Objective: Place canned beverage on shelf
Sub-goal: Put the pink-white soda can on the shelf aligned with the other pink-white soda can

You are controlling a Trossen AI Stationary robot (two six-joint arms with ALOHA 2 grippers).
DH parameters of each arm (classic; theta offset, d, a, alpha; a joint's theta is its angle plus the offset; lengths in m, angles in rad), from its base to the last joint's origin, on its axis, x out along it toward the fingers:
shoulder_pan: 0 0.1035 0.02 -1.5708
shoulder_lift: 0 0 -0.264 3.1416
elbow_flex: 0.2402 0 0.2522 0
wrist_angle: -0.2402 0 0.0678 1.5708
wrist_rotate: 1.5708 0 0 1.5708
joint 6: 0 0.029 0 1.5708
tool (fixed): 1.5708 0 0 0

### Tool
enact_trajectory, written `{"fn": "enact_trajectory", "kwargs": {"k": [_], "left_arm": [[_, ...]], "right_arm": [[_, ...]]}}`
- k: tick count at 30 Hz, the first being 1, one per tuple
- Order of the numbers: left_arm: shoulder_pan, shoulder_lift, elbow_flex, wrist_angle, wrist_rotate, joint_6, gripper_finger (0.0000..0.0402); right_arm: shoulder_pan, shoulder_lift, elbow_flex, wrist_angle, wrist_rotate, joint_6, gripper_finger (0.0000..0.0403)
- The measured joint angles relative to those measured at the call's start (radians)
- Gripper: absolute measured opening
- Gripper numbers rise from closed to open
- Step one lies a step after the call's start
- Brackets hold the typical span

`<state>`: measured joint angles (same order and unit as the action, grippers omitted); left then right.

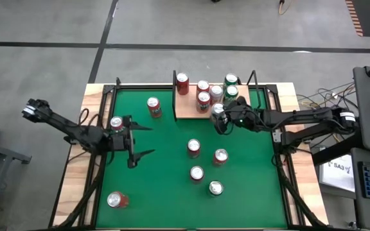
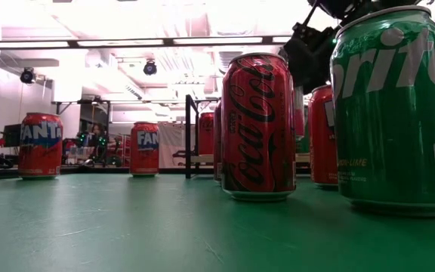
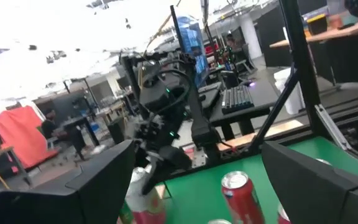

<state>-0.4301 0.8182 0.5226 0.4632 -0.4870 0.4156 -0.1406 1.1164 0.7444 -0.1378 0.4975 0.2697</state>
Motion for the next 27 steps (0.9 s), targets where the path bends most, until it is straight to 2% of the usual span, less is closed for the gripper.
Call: {"fn": "enact_trajectory", "kwargs": {"k": [16,27], "left_arm": [[0.003,0.148,0.005,-0.022,-0.007,-0.158,0.0334],[0.015,0.122,0.007,-0.074,-0.028,-0.196,0.0334]], "right_arm": [[-0.031,-0.001,0.0,0.002,0.0,-0.004,0.028],[-0.05,0.0,-0.018,0.01,0.007,0.039,0.0281]]}}
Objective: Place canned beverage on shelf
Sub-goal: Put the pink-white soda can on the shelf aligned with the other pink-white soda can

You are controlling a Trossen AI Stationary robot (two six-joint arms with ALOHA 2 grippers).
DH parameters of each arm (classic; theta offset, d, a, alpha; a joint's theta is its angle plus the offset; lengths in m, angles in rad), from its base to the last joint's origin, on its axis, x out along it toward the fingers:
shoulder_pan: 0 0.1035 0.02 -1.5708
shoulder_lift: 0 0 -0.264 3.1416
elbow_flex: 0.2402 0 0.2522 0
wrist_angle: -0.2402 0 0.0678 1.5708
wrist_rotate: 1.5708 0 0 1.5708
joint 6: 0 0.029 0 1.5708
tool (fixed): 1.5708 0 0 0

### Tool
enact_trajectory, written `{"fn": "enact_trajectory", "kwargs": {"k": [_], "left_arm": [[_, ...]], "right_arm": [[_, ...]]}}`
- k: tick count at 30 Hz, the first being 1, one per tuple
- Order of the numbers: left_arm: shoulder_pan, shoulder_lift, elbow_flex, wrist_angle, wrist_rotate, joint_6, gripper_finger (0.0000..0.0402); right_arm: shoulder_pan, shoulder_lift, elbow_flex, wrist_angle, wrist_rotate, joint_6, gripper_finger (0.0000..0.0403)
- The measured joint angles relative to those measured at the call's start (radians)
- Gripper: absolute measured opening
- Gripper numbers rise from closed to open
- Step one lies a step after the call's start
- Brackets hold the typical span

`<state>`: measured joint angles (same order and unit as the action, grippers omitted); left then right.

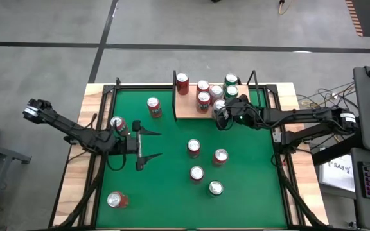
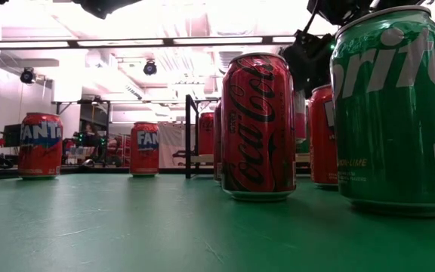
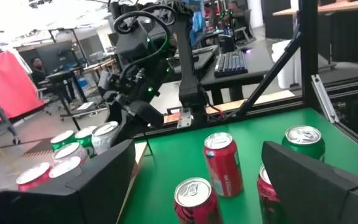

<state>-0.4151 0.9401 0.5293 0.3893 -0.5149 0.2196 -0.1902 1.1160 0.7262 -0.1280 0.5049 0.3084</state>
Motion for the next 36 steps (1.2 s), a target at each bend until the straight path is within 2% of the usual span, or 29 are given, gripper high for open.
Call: {"fn": "enact_trajectory", "kwargs": {"k": [16,21,25,30,36], "left_arm": [[0.007,-0.022,0.0,-0.042,-0.008,-0.09,0.0334],[0.033,-0.05,-0.001,-0.124,-0.008,-0.056,0.0334],[0.095,-0.104,-0.001,-0.191,0.035,-0.025,0.0332],[0.218,-0.177,-0.001,-0.198,0.208,0.039,0.0317],[0.377,-0.192,-0.002,-0.241,0.247,0.06,0.0288]], "right_arm": [[-0.02,0.001,-0.013,0.059,-0.005,-0.008,0.0281],[-0.02,0.001,-0.014,0.06,-0.006,-0.019,0.0281],[-0.02,0.001,-0.014,0.06,-0.024,-0.028,0.0281],[-0.019,0.001,-0.014,0.059,-0.056,-0.059,0.0281],[-0.032,0.014,-0.014,0.059,-0.064,-0.085,0.0281]]}}
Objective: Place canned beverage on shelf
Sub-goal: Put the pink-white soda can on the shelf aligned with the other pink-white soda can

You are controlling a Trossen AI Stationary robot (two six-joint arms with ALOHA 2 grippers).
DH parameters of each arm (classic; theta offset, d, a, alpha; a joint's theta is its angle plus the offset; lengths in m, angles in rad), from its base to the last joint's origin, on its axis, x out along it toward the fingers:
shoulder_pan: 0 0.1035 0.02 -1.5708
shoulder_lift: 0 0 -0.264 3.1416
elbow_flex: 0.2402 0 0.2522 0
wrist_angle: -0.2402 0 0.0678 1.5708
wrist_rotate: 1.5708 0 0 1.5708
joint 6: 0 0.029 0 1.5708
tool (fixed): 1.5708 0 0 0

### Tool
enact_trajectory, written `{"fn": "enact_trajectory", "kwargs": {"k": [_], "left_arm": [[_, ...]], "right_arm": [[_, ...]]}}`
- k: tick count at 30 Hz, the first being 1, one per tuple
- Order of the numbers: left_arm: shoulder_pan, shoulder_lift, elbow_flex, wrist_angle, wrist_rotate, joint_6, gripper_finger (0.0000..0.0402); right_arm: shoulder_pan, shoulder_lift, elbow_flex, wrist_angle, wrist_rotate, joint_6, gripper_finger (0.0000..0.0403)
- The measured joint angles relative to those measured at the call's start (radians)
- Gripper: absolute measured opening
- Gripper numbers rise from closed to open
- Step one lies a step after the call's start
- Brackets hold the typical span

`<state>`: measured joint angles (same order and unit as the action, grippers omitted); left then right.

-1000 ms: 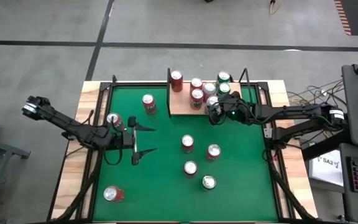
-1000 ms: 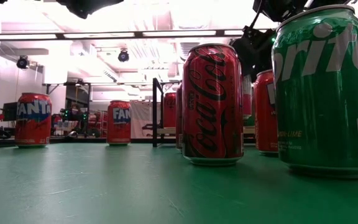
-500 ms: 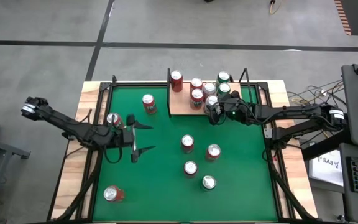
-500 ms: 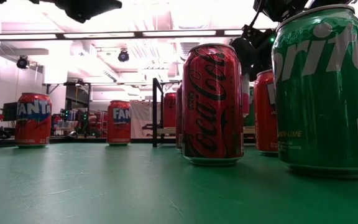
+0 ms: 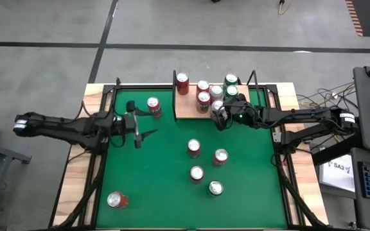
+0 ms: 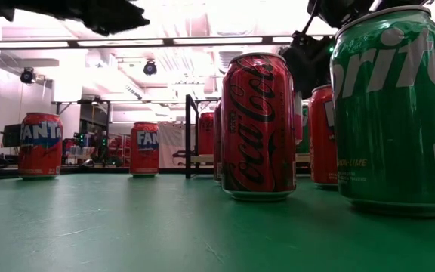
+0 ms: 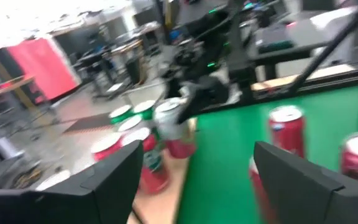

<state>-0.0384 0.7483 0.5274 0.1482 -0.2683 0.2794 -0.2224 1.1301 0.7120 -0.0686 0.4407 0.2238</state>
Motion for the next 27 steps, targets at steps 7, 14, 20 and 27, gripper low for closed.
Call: {"fn": "enact_trajectory", "kwargs": {"k": [7,14,20,27], "left_arm": [[0.083,0.036,-0.001,-0.001,0.077,0.037,0.0215],[0.085,0.026,-0.001,0.001,0.077,0.053,0.0156],[0.085,0.022,-0.001,0.009,0.069,0.079,0.0133],[0.085,0.022,-0.001,0.006,0.068,0.08,0.0128]], "right_arm": [[-0.015,0.059,0.0,-0.001,-0.003,0.02,0.0281],[-0.032,0.064,0.0,0.001,0.005,0.028,0.0281],[-0.06,0.076,0.0,0.025,0.004,0.038,0.0281],[-0.062,0.084,0.0,0.051,0.003,0.038,0.0287]]}}
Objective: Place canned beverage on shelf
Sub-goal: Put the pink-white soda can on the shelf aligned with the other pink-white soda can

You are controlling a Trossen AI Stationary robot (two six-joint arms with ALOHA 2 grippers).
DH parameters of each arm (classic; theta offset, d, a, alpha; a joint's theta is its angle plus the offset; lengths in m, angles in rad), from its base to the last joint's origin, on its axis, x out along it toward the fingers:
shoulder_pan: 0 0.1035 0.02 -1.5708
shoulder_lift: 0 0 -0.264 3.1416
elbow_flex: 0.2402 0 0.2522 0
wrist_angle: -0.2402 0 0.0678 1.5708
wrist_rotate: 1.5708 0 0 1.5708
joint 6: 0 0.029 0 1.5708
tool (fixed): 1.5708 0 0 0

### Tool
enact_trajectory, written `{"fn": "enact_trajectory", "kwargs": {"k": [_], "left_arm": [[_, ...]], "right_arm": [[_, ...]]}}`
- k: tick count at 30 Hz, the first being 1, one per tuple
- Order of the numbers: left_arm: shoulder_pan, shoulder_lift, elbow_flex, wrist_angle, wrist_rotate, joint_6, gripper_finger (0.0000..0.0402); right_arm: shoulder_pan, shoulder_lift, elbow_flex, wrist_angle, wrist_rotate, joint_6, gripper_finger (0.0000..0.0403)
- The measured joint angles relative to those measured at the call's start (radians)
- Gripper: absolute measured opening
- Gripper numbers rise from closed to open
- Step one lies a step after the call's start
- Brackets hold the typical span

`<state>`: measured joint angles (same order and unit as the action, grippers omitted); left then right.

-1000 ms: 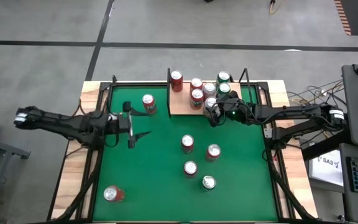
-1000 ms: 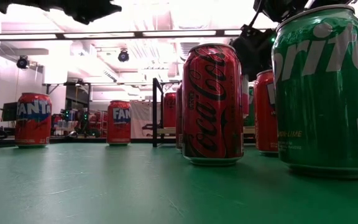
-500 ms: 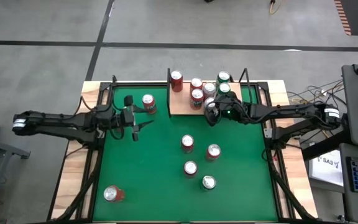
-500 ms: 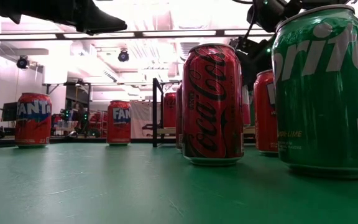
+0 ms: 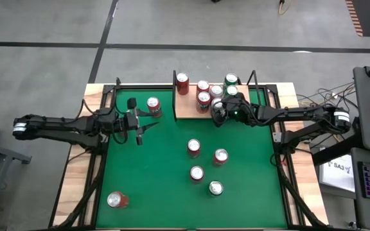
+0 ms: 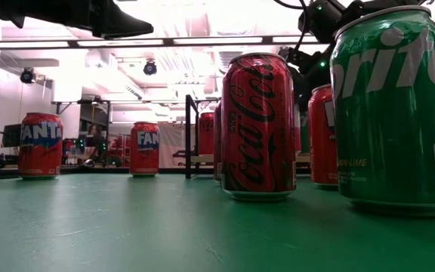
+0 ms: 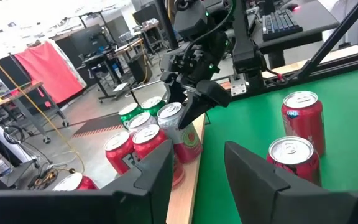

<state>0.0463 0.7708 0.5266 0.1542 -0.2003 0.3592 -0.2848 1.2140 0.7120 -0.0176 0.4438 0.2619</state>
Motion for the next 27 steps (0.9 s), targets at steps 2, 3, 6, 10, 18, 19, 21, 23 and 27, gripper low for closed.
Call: {"fn": "enact_trajectory", "kwargs": {"k": [2,3,6,10,18,19,21,23,27], "left_arm": [[0.0,0.0,0.0,-0.001,0.0,0.0,0.0128],[0.0,0.0,0.0,-0.002,0.0,0.003,0.0128],[0.0,0.0,0.0,-0.006,-0.002,0.016,0.0128],[0.0,0.0,0.0,-0.006,-0.002,0.022,0.0128],[0.0,0.0,0.0,-0.006,-0.002,0.02,0.0128],[0.0,0.0,0.0,-0.006,-0.002,0.02,0.0128],[0.0,0.0,0.0,-0.006,-0.002,0.019,0.0128],[0.0,0.0,0.0,-0.006,-0.002,0.018,0.0128],[0.0,0.0,0.0,-0.006,-0.002,0.018,0.0128]], "right_arm": [[-0.001,0.0,0.0,0.0,0.002,0.0,0.0294],[-0.001,0.0,0.0,-0.002,0.003,0.0,0.0299],[-0.001,0.0,0.0,-0.002,0.002,0.009,0.0318],[-0.004,-0.001,0.0,0.009,0.006,0.014,0.034],[-0.004,-0.027,0.001,0.017,0.031,0.017,0.0344],[-0.004,-0.034,0.001,0.02,0.032,0.016,0.0342],[-0.004,-0.051,0.002,0.024,0.031,0.015,0.0339],[-0.004,-0.068,0.011,0.023,0.031,0.002,0.0336],[-0.004,-0.091,0.056,0.023,0.028,-0.014,0.0331]]}}
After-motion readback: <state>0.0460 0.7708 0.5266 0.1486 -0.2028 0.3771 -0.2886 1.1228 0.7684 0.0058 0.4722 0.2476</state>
